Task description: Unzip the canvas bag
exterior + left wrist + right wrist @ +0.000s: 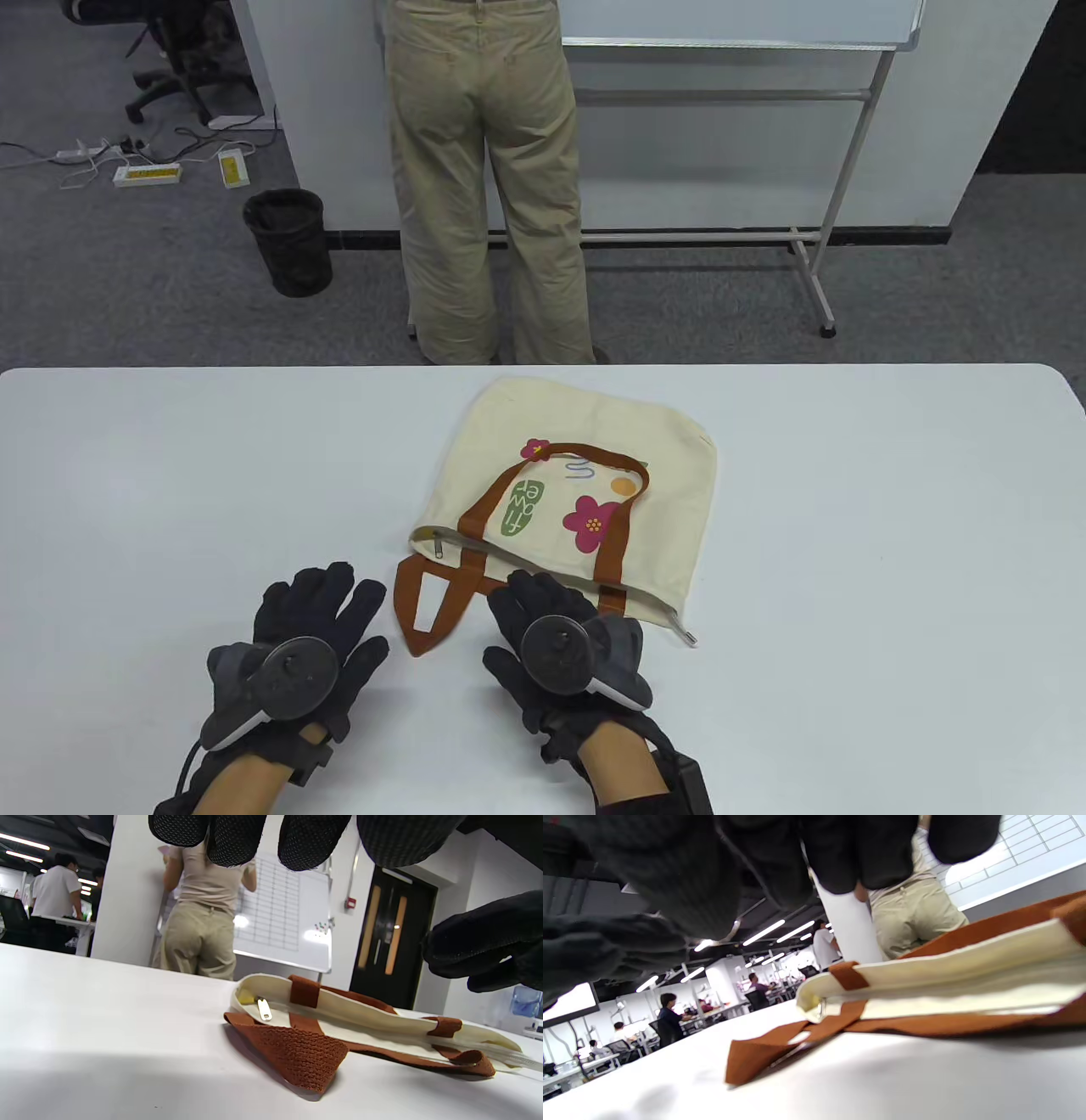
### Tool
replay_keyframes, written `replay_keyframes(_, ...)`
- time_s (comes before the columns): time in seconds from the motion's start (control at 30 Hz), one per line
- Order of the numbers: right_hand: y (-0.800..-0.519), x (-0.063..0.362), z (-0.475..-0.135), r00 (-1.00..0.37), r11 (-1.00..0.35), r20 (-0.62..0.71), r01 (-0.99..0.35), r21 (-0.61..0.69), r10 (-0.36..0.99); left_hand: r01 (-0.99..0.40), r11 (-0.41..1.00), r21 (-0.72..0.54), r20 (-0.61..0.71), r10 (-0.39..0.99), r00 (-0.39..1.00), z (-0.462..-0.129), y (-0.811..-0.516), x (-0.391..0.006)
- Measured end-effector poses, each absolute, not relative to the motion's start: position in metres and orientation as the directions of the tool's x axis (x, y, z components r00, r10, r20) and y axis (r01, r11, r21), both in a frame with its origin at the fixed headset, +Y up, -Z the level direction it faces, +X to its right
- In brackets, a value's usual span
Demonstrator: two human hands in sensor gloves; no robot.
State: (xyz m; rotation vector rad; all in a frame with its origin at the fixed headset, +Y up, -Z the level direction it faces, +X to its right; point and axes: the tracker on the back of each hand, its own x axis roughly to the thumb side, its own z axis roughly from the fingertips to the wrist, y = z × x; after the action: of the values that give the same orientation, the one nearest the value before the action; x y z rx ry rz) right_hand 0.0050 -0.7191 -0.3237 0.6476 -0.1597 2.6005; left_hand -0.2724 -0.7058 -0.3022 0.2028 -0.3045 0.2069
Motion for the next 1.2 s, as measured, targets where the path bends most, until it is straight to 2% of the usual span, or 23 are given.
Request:
replay_keyframes(0.33,-0.712,0.020,-0.327,-0.819,-0.879,0.398,-0.472,-0.060,0.413,-0.229,0.961,0.157,0.308,0.172,0.936,-0.303,-0.707,-0.272)
replay_keyframes(0.47,-0.709,0.039,-0.330,-0.837,-0.859,0.314,-0.500,-0.106,0.449,-0.245,0.957,0.155,0.295,0.191,0.936,-0.304,-0.707,-0.276)
replay_keyframes(0.63,-0.708,0.078,-0.335,-0.807,-0.788,0.153,-0.590,-0.175,0.570,-0.258,0.955,0.147,0.280,0.210,0.937,-0.305,-0.708,-0.281)
replay_keyframes(0.73,-0.717,0.103,-0.338,-0.762,-0.744,0.042,-0.642,-0.185,0.647,-0.271,0.951,0.148,0.273,0.224,0.936,-0.305,-0.708,-0.283)
replay_keyframes(0.97,-0.750,0.144,-0.346,-0.680,-0.700,-0.166,-0.695,-0.165,0.714,-0.273,0.953,0.134,0.266,0.231,0.936,-0.306,-0.710,-0.283)
replay_keyframes(1.2,-0.769,0.145,-0.360,-0.739,-0.780,-0.277,-0.622,-0.070,0.614,-0.274,0.953,0.127,0.255,0.236,0.938,-0.306,-0.710,-0.283)
